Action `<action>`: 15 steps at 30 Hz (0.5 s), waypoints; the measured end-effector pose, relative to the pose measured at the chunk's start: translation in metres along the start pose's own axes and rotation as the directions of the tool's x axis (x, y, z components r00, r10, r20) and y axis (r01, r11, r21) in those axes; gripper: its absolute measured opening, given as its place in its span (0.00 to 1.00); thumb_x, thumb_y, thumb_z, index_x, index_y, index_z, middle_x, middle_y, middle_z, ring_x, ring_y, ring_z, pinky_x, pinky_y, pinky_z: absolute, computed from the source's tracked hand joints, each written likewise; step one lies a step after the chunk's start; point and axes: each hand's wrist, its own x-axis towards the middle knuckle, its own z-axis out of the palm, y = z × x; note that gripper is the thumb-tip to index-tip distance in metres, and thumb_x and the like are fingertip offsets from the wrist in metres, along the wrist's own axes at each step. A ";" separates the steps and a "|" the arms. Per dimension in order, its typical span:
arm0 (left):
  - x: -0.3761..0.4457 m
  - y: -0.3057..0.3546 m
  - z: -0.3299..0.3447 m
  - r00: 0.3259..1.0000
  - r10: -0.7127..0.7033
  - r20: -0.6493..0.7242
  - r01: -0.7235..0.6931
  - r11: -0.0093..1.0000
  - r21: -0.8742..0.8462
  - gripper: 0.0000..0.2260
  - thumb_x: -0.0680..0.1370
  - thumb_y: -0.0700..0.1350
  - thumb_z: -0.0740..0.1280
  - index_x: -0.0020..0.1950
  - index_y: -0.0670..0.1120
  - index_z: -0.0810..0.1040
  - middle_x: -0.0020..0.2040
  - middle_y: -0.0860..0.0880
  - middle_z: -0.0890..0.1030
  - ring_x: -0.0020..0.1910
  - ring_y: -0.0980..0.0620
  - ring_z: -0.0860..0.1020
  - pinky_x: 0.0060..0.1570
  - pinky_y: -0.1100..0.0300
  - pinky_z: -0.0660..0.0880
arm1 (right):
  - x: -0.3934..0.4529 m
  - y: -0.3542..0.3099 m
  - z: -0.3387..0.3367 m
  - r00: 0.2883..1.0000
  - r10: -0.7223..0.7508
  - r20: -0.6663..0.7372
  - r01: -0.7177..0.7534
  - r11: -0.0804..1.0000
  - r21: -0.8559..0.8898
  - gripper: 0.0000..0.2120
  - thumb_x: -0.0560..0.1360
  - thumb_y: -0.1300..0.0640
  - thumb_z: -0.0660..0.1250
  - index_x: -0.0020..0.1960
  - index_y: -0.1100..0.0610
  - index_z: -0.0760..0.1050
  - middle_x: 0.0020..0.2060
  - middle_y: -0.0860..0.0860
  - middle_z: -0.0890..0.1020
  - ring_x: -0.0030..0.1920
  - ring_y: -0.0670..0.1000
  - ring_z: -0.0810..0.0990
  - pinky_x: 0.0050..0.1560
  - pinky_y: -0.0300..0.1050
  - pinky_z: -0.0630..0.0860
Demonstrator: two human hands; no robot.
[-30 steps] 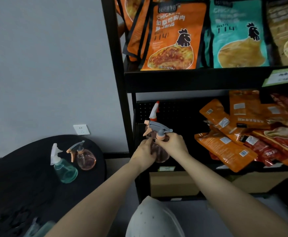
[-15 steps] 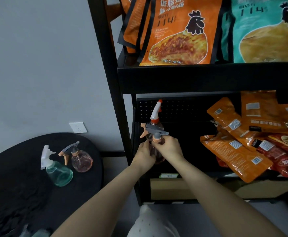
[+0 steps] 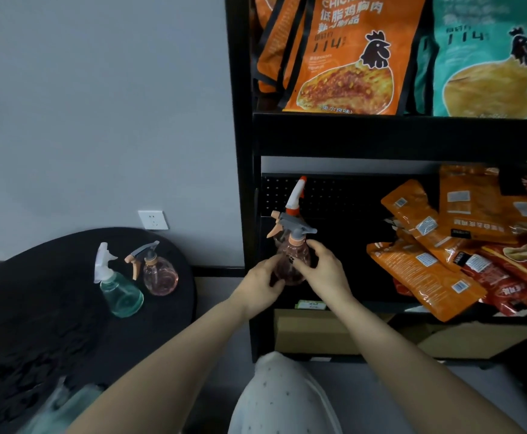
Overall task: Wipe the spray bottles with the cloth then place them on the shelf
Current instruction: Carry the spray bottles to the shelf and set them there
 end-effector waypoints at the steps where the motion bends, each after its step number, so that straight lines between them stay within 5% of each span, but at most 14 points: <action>1: -0.008 -0.003 -0.005 1.000 0.019 -0.001 -0.019 1.000 0.010 0.25 0.77 0.40 0.64 0.74 0.46 0.64 0.68 0.46 0.72 0.68 0.50 0.69 0.68 0.63 0.63 | -0.008 -0.001 0.001 1.000 -0.010 -0.011 0.010 1.000 -0.008 0.26 0.74 0.50 0.69 0.70 0.52 0.67 0.65 0.51 0.74 0.63 0.52 0.73 0.56 0.44 0.71; 4: -0.032 -0.011 -0.022 0.998 0.051 -0.038 -0.049 0.998 0.050 0.24 0.78 0.42 0.65 0.73 0.45 0.65 0.68 0.47 0.73 0.67 0.53 0.71 0.62 0.72 0.60 | -0.033 -0.007 0.006 0.997 -0.077 -0.014 0.076 0.996 -0.037 0.23 0.74 0.49 0.69 0.67 0.52 0.70 0.64 0.50 0.75 0.62 0.51 0.74 0.55 0.44 0.72; 9: -0.077 -0.045 -0.058 0.995 0.048 -0.088 -0.035 0.990 0.137 0.24 0.78 0.44 0.65 0.73 0.47 0.65 0.68 0.48 0.73 0.67 0.52 0.71 0.67 0.63 0.63 | -0.072 -0.033 0.030 0.966 -0.252 0.053 0.255 0.965 -0.063 0.17 0.74 0.50 0.70 0.61 0.53 0.75 0.57 0.48 0.78 0.56 0.45 0.75 0.55 0.40 0.73; 15: -0.127 -0.110 -0.099 0.984 -0.103 -0.148 0.134 0.967 0.215 0.25 0.79 0.47 0.64 0.75 0.48 0.62 0.72 0.48 0.68 0.71 0.51 0.65 0.67 0.62 0.60 | -0.088 -0.069 0.100 0.909 -0.328 0.258 0.345 0.938 -0.023 0.18 0.73 0.52 0.71 0.61 0.56 0.75 0.55 0.47 0.78 0.56 0.46 0.76 0.55 0.36 0.70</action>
